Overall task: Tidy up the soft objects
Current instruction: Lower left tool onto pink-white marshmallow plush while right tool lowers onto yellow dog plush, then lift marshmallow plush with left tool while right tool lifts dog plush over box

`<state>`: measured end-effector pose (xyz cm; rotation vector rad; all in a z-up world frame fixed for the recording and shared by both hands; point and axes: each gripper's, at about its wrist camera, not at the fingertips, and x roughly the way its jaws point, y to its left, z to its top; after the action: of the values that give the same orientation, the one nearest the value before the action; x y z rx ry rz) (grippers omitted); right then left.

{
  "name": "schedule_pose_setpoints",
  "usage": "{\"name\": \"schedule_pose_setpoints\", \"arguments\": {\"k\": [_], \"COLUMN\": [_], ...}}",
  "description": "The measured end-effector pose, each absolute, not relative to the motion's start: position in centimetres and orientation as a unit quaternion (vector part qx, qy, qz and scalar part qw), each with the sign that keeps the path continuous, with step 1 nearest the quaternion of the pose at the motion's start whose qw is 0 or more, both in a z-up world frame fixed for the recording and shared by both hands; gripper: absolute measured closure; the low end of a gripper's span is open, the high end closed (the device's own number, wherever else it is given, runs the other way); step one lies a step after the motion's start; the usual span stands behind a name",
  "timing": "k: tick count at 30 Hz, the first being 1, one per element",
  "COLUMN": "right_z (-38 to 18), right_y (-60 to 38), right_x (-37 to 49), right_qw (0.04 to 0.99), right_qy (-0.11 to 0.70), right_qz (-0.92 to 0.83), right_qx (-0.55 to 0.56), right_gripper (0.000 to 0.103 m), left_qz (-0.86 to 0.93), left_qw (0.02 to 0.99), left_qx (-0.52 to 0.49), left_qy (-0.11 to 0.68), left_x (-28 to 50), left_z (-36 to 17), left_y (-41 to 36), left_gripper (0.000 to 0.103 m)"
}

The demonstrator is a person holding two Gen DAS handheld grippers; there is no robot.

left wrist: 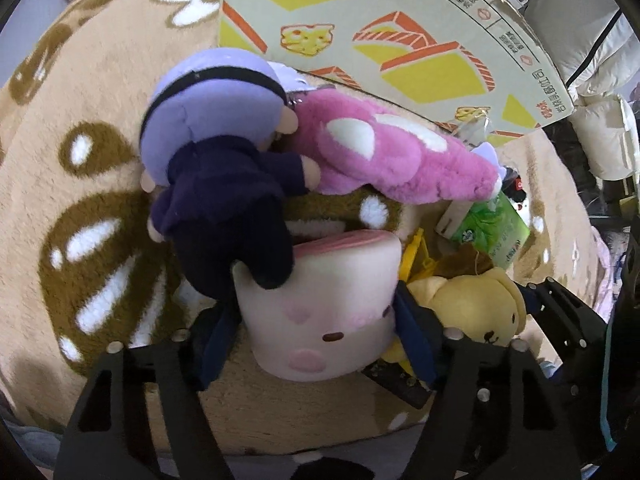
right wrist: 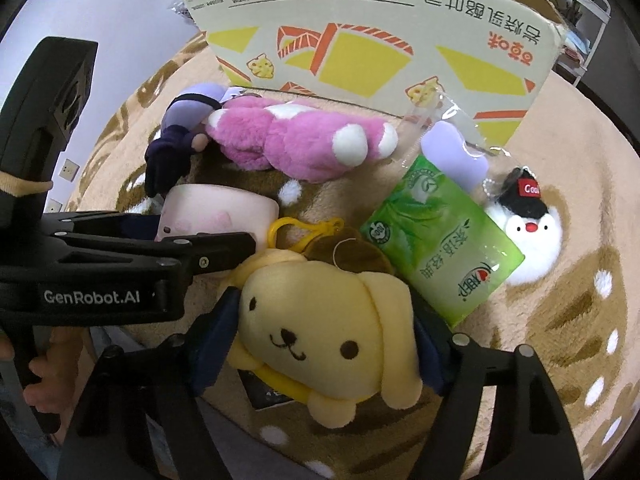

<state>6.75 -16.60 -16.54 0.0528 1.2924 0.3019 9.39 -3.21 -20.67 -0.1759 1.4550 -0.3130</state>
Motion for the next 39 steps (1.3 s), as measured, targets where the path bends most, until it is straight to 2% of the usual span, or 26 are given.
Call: {"name": "schedule_pose_setpoints", "arguments": {"k": [6,11,16,26,39], "right_z": [-15.8,-15.2,-14.1,-9.5,-4.6], "right_y": [-17.1,-18.1,-19.1,-22.1,-23.2], "right_x": [6.2,6.0,5.5,2.6,0.2], "right_qw": [0.794,0.801,0.810,0.859,0.924], "right_qy": [0.593,0.588,0.577,0.503,0.374], "right_qz": [0.131,0.110,0.099,0.064,0.019], "right_qx": [0.019,0.028,0.038,0.067,0.082], "right_gripper": [0.025,0.026,0.026,0.027,0.026], "left_qz": [-0.149,-0.154,-0.153,-0.146,-0.125], "left_qw": [0.739,0.754,0.766,0.820,0.918], "left_qx": [-0.066,-0.045,-0.030,0.023,0.046], "left_qy": [0.654,0.637,0.624,0.554,0.374], "left_x": [8.6,7.4,6.6,2.9,0.9], "left_z": [-20.1,-19.5,-18.6,-15.2,-5.8], "left_y": [-4.4,-4.7,-5.2,-5.5,-3.5], "left_gripper": [0.050,0.055,0.056,0.056,0.056]}}
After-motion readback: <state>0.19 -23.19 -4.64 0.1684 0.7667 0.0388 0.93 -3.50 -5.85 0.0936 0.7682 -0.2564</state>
